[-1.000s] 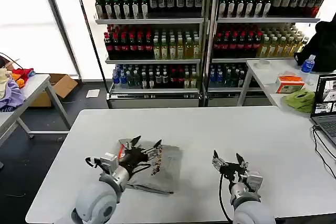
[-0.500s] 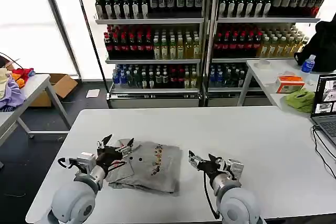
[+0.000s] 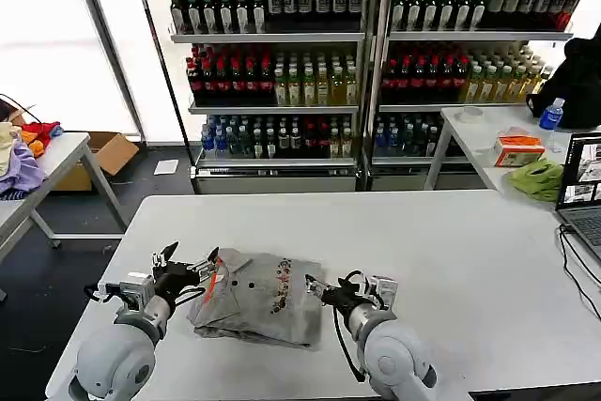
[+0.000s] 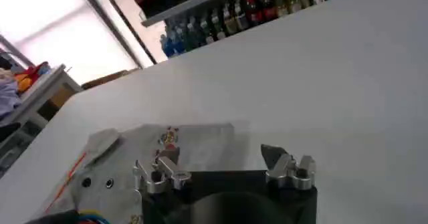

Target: Fold and organize the clothes.

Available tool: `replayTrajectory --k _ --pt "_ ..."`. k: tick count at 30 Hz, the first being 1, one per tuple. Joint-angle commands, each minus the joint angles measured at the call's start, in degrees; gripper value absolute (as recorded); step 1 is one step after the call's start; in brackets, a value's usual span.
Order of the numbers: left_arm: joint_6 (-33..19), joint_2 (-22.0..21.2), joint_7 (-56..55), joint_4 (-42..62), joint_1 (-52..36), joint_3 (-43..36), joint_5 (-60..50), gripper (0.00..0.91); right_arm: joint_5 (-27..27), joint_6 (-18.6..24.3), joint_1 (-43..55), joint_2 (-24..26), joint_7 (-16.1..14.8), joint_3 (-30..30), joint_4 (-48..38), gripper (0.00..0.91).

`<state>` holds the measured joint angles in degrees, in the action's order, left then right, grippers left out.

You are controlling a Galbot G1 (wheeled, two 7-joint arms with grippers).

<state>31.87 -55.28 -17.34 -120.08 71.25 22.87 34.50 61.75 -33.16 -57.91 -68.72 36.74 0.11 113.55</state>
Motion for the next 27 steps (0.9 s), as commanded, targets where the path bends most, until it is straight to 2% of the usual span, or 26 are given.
replayTrajectory --k 1,7,9,11,12,15,18,19,20,22,27 --pt "0.21 0.17 -0.14 0.64 0.29 1.0 -0.19 0.907 3.03 -0.23 4.21 -1.13 1.46 4.09 -4.86 0.796" --pt "0.18 -0.24 -0.15 0.8 0.21 0.97 -0.06 0.907 2.86 -0.21 2.51 -0.89 2.01 3.2 -4.4 0.796" --pt "0.17 -0.39 -0.19 0.98 0.1 0.91 -0.08 0.907 2.79 -0.2 2.08 -0.71 1.94 3.08 -4.32 0.776" --pt "0.17 -0.5 -0.23 1.07 -0.02 0.81 -0.09 0.907 2.6 -0.19 1.81 -0.69 1.68 3.0 -4.51 0.715" --pt "0.17 -0.54 -0.26 1.09 -0.05 0.71 -0.09 0.907 2.48 -0.19 1.71 -0.75 1.52 3.0 -4.58 0.645" --pt "0.2 -0.64 -0.37 1.1 0.0 0.65 -0.1 0.907 2.13 -0.19 1.48 -1.1 1.5 3.19 -4.63 0.534" --pt "0.21 -0.76 -0.37 0.94 0.23 0.69 -0.09 0.907 1.79 -0.19 1.33 -1.31 1.33 3.65 -4.78 0.464" --pt "0.21 -0.83 -0.4 0.88 0.36 0.74 -0.1 0.907 1.41 -0.18 1.29 -1.46 1.1 3.78 -5.02 0.343" --pt "0.21 -0.85 -0.41 0.87 0.43 0.79 -0.1 0.907 1.2 -0.17 1.24 -1.54 1.03 3.82 -5.11 0.161" --pt "0.2 -0.88 -0.41 0.76 0.75 1.0 -0.1 0.907 0.4 -0.15 0.85 -1.83 0.74 3.69 -5.05 0.0" --pt "0.19 -1.27 -0.49 0.59 1.54 1.14 -0.09 0.907 -1.83 -0.08 -0.21 -1.58 0.62 3.01 -3.61 0.0"
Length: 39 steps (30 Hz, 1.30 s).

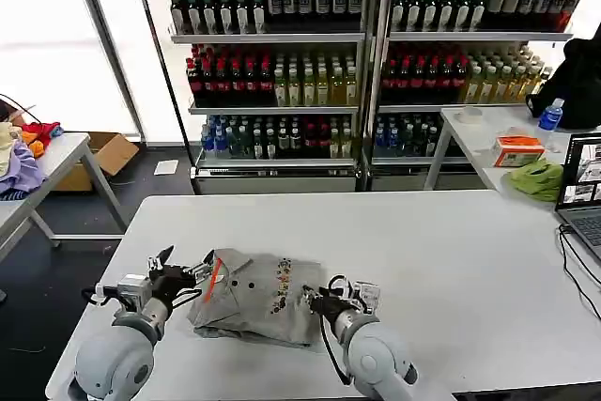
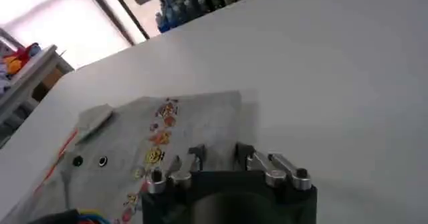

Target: Fold and organize the clothes.

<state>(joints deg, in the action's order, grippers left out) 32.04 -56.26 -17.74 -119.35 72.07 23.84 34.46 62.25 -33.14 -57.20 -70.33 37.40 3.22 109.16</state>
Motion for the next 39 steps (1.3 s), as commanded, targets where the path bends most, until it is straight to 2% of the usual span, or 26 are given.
replayTrajectory --k 1,11,14,22,32,33,34,35,37,39 --pt "0.03 -0.54 -0.12 -0.18 0.8 0.16 -0.04 0.907 -2.79 -0.08 -1.1 0.29 0.01 -0.53 1.24 0.0" --pt "0.03 -1.29 -0.38 -0.61 0.64 0.41 0.0 0.907 -5.94 -0.05 -0.66 2.21 -1.01 -3.64 0.45 0.0" --pt "0.04 -1.67 -0.37 -1.18 0.87 0.62 0.08 0.907 -7.96 -0.09 -0.34 5.07 -3.17 -5.63 0.25 0.0" --pt "0.04 -2.68 -0.52 -1.12 0.45 -0.51 -0.27 0.907 -9.7 -0.12 3.7 10.66 -5.77 -9.34 -3.86 0.0" --pt "0.07 -3.18 -0.6 -1.27 0.37 -0.94 -0.31 0.907 -18.07 -0.06 6.44 10.03 -8.84 -9.9 -11.2 0.0" --pt "0.07 -3.28 -0.6 -1.29 0.45 -0.85 -0.32 0.907 -18.84 -0.06 6.31 10.12 -9.13 -9.98 -11.25 0.161" --pt "0.05 -3.37 -0.58 -1.33 0.54 -0.79 -0.31 0.907 -19.56 -0.06 6.02 10.12 -9.38 -10.16 -11.12 0.867" --pt "0.06 -3.43 -0.58 -1.34 0.6 -0.77 -0.32 0.907 -20.49 -0.06 5.65 10.13 -9.68 -10.4 -10.93 0.907" --pt "0.04 -3.51 -0.58 -1.32 0.74 -0.82 -0.36 0.907 -22.0 -0.05 4.95 10.0 -9.83 -10.74 -10.32 0.907" --pt "-0.01 -3.71 -0.57 -1.4 1.02 -0.97 -0.57 0.907 -26.55 0.04 3.06 9.63 -10.03 -11.81 -8.31 0.907"
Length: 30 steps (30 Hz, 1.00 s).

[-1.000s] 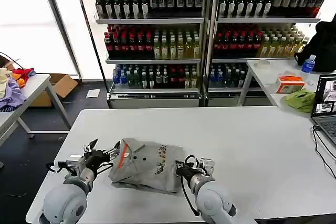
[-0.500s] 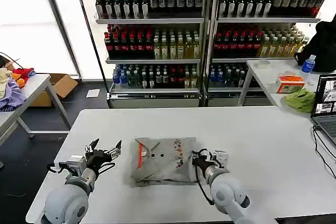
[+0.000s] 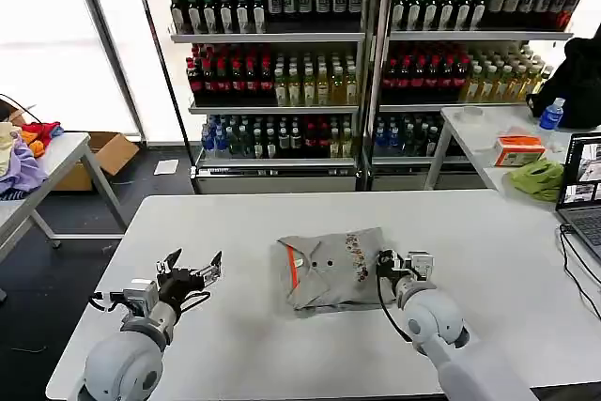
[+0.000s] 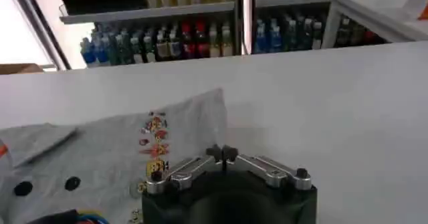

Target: Fold and organize the clothes.

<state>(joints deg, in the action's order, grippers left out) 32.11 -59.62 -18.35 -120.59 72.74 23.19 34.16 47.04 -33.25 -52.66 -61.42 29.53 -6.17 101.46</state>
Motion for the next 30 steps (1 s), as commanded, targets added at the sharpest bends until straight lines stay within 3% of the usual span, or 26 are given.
replayTrajectory --k 1,5,10,12,14,23,30 --pt "-0.07 -0.42 0.05 -0.2 0.38 -0.35 -0.32 0.907 -13.04 0.19 -2.24 0.34 -2.05 -2.93 0.29 0.907" --pt "-0.12 -0.94 0.09 -0.35 0.75 -0.86 -0.47 0.907 -21.15 2.87 -6.5 -1.13 -0.56 -4.4 7.28 0.907" --pt "-0.1 -1.31 0.03 -0.37 0.64 -1.19 -0.62 0.907 -21.47 0.11 -12.5 -1.43 0.03 -0.31 17.26 0.907" --pt "-0.06 -1.24 0.02 -0.93 1.09 -1.01 -0.59 0.907 -23.49 -0.03 -14.85 -1.5 1.95 2.23 19.43 0.907" --pt "-0.08 -1.23 0.01 -1.03 1.52 -0.79 -0.61 0.907 -22.08 -0.1 -15.39 -1.17 3.27 2.87 19.84 0.907" --pt "-0.12 -1.41 0.01 -1.36 2.55 -0.48 -0.75 0.907 -11.01 -0.27 -15.5 4.19 3.99 3.07 19.16 0.907" --pt "-0.32 -2.2 0.19 -1.14 3.7 -0.19 -1.26 0.907 -7.27 -0.09 -15.39 1.45 3.19 1.91 15.22 0.907"
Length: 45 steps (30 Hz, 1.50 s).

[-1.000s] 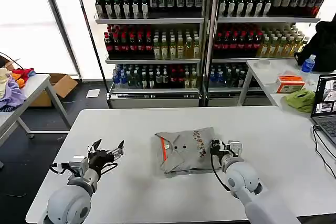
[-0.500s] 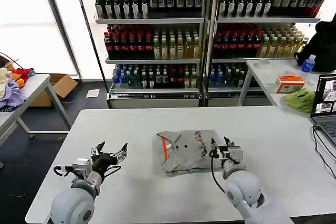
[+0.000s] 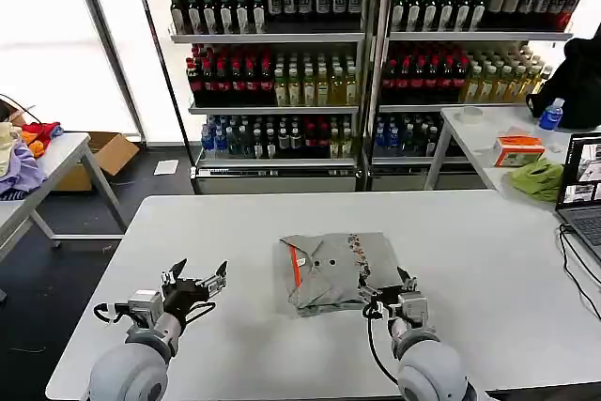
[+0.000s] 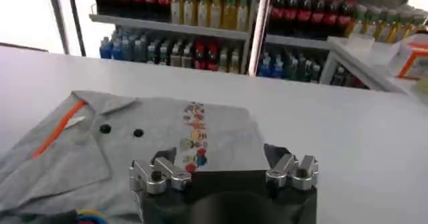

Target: Fold and organize the clothes.

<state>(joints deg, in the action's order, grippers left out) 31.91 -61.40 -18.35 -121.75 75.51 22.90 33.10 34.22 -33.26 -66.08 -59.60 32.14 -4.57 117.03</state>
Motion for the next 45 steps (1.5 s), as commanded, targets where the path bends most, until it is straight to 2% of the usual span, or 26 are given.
replayTrajectory --k 1,7,13,16,24,26,28,34,40,45 --pt "-0.12 -0.43 0.2 0.0 1.0 0.11 -0.18 0.907 5.63 -0.06 -1.89 -0.78 0.42 0.19 -0.9 0.907" --pt "-0.12 -0.23 0.29 -0.13 1.56 0.77 -0.15 0.907 8.2 -0.07 -2.04 -2.42 0.77 -0.68 -2.93 0.907" --pt "-0.2 -0.42 0.36 -0.07 2.09 0.81 -0.31 0.907 8.12 -0.06 -2.96 -2.88 2.47 -0.99 -2.72 0.907" --pt "-0.2 -0.55 0.4 -0.13 2.04 0.74 -0.28 0.907 7.47 -0.01 -3.32 -2.87 2.32 -1.04 -2.51 0.907" --pt "-0.18 -0.64 0.47 -0.33 2.51 0.82 -0.32 0.907 5.94 -0.1 -2.58 -2.13 2.17 -1.79 6.3 0.907" --pt "-0.17 -0.77 0.44 -0.65 2.66 0.98 -0.31 0.907 3.5 -0.04 -1.81 -1.99 1.16 -0.91 7.45 0.907" --pt "-0.11 -0.85 0.39 -1.22 2.95 1.43 -0.29 0.907 0.12 0.0 -0.27 -2.17 -2.22 0.1 7.32 0.907" --pt "-0.02 -1.23 0.32 -2.86 5.25 2.84 -0.43 0.907 0.2 0.05 6.03 -4.08 -5.9 6.4 0.66 0.907" --pt "-0.08 -2.37 0.37 -3.22 6.47 3.82 -0.71 0.907 0.24 0.04 10.22 -6.91 -5.86 10.36 -7.09 0.907" --pt "0.03 -2.46 0.39 -4.45 7.4 4.68 -0.78 0.907 0.08 0.0 9.28 -7.47 -5.44 11.14 -7.88 0.907"
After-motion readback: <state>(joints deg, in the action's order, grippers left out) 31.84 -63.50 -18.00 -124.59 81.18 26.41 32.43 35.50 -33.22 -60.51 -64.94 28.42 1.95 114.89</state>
